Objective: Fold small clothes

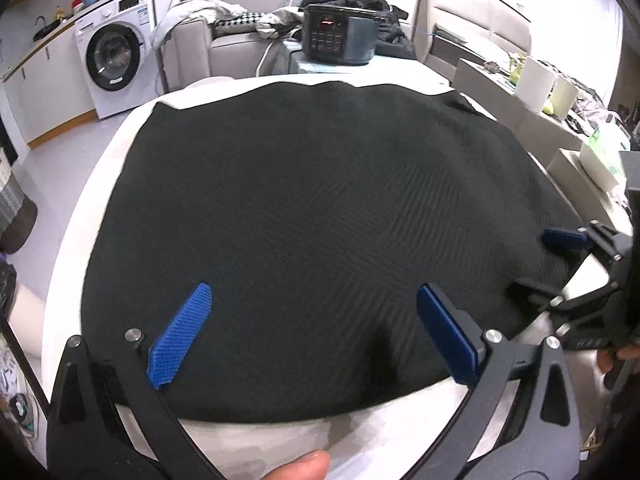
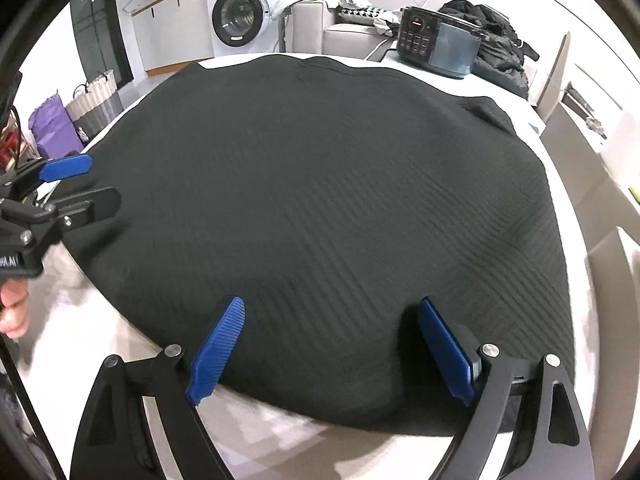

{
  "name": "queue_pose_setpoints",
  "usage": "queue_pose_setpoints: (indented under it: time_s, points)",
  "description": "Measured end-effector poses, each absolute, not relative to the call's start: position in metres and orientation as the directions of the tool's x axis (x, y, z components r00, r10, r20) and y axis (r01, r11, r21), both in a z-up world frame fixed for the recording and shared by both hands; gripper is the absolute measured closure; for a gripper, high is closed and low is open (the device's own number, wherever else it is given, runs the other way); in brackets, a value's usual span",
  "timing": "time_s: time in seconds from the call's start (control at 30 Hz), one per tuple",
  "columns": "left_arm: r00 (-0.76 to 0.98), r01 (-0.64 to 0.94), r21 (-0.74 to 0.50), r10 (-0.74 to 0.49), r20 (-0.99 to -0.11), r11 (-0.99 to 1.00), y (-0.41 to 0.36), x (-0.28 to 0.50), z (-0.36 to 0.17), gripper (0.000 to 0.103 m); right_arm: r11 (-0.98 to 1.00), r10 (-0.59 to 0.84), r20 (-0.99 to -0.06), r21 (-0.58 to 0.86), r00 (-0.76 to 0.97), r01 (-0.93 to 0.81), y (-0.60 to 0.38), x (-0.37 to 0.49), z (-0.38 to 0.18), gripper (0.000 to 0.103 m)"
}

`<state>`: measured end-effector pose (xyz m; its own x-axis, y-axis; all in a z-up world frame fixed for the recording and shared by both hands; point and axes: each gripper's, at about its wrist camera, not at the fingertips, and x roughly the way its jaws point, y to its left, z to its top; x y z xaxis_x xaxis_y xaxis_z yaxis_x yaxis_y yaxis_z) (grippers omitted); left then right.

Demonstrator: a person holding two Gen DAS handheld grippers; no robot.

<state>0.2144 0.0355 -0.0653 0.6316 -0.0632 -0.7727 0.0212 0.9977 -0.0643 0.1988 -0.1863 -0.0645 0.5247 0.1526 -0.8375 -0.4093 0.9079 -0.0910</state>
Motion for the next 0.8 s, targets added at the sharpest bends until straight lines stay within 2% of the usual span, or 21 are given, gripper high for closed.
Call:
queue_pose_setpoints:
  time_s: [0.13,0.2,0.3,0.43,0.57,0.63,0.7,0.8]
  points:
    - [0.606,-0.070,-0.078,-0.020,-0.795,0.995,0.071,0.203,-0.075,0.001,0.938,0.153,-0.832,-0.047,0.534,-0.342,-0.226,0.195,-0.057,0.012]
    - [0.597,-0.107,-0.074,0.005,-0.802,0.991,0.089,0.194,-0.079,0.001,0.967,0.068,-0.826,-0.083,0.560,-0.240,-0.256,0.195,-0.052,0.012]
    - [0.595,-0.165,-0.056,0.055,-0.802,0.985,0.114,0.181,-0.079,0.001,0.995,0.011,-0.842,-0.045,0.539,-0.091,-0.302,0.196,-0.052,0.012]
    - [0.589,-0.274,-0.089,0.094,-0.803,0.958,0.152,0.162,-0.073,0.002,0.985,0.137,-0.826,0.171,0.547,0.011,-0.347,0.180,-0.040,0.012]
    - [0.603,-0.320,-0.216,0.022,-0.797,0.922,0.177,0.141,-0.070,0.002,0.917,0.320,-0.789,0.397,0.524,0.038,-0.366,0.165,-0.043,0.012]
    - [0.586,-0.337,-0.279,-0.032,-0.810,0.899,0.188,0.136,-0.077,0.008,0.870,0.402,-0.765,0.490,0.503,0.050,-0.369,0.166,-0.053,0.015]
    - [0.570,-0.344,-0.348,-0.101,-0.816,0.872,0.196,0.135,-0.086,0.031,0.836,0.440,-0.746,0.543,0.499,0.074,-0.371,0.168,-0.060,0.018]
    - [0.596,-0.349,-0.429,-0.156,-0.788,0.833,0.208,0.136,-0.090,0.035,0.793,0.477,-0.702,0.603,0.529,0.084,-0.372,0.174,-0.063,0.019]
